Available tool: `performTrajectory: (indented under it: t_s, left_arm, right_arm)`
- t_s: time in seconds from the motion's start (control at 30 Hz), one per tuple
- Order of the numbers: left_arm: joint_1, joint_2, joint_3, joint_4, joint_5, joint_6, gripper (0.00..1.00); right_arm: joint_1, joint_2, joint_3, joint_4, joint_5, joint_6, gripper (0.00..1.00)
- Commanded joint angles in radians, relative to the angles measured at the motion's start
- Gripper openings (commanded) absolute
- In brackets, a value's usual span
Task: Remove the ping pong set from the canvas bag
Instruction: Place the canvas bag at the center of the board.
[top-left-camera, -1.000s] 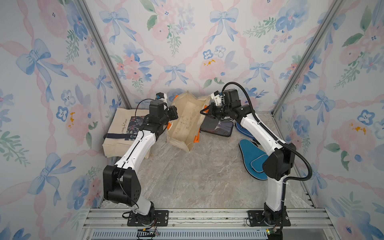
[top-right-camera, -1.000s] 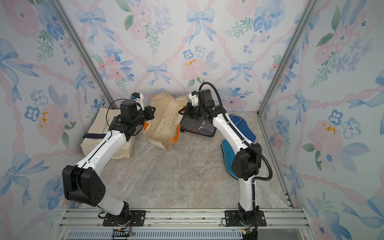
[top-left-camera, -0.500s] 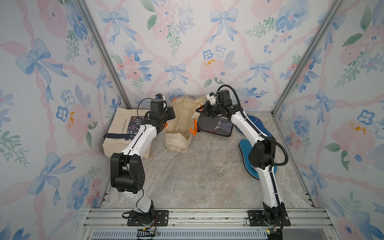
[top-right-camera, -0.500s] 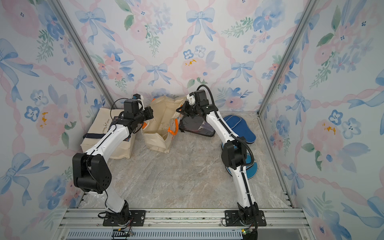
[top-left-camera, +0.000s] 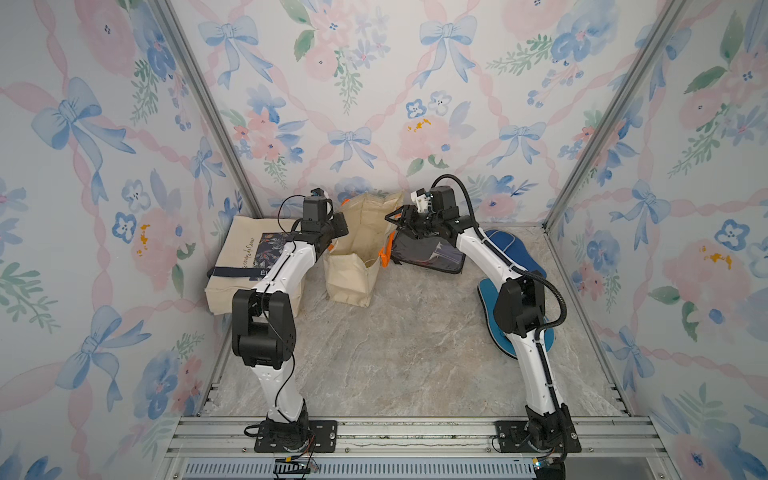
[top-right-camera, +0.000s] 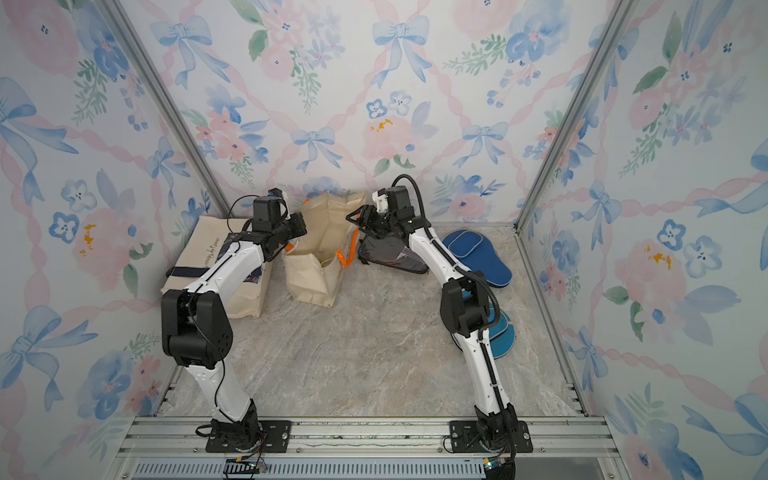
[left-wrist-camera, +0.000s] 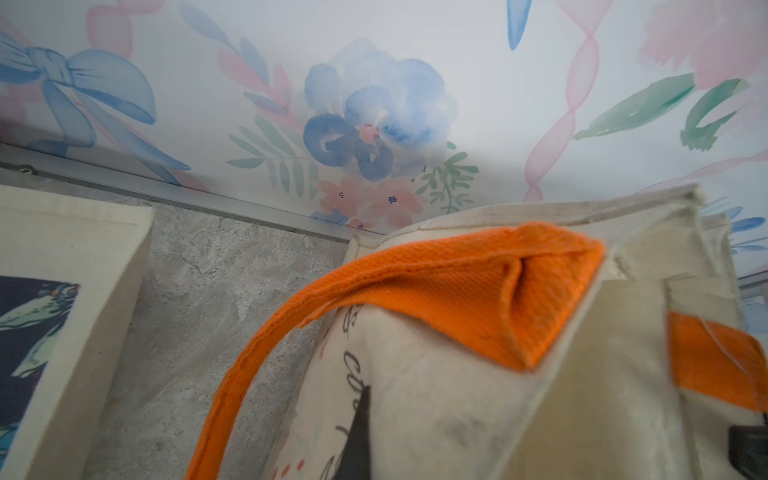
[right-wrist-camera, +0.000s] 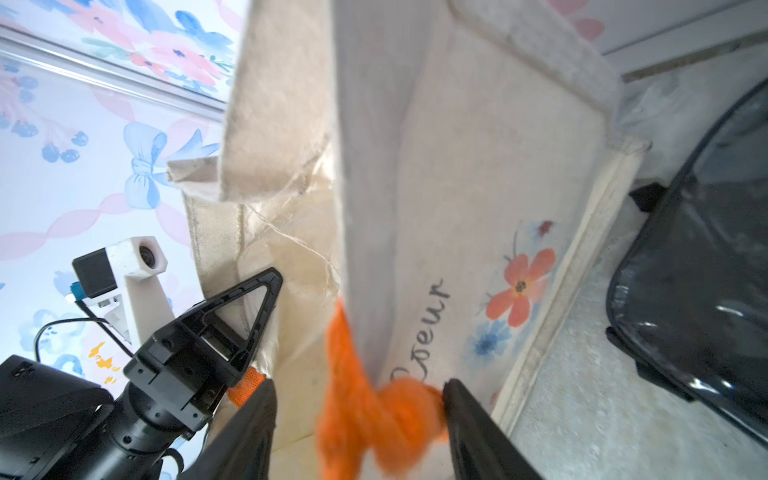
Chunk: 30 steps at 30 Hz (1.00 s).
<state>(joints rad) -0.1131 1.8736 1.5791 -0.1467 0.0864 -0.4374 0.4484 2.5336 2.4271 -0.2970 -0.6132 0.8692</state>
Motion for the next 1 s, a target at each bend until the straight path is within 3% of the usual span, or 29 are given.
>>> performTrajectory:
  t_s: [0.0, 0.13, 0.33, 0.53, 0.97]
  left_arm:
    - [0.004, 0.035, 0.039, 0.023, 0.009, 0.014, 0.12]
    - [0.004, 0.054, 0.071, 0.016, 0.008, 0.023, 0.34]
    - [0.004, 0.028, 0.113, 0.018, -0.006, 0.041, 0.57]
    - [0.004, -0.033, 0.161, 0.017, -0.032, 0.084, 0.98]
    - [0.075, -0.24, 0.116, -0.045, -0.223, 0.146, 0.98]
  right_arm:
    - [-0.003, -0.113, -0.072, 0.009, 0.042, -0.076, 0.71]
    - [-0.011, -0.249, -0.216, -0.041, 0.161, -0.195, 0.91]
    - [-0.007, -0.413, -0.438, -0.005, 0.297, -0.301, 0.99]
    - [0.011, -0.525, -0.617, 0.116, 0.344, -0.339, 1.0]
    - [0.078, -0.758, -0.933, 0.325, 0.486, -0.497, 1.0]
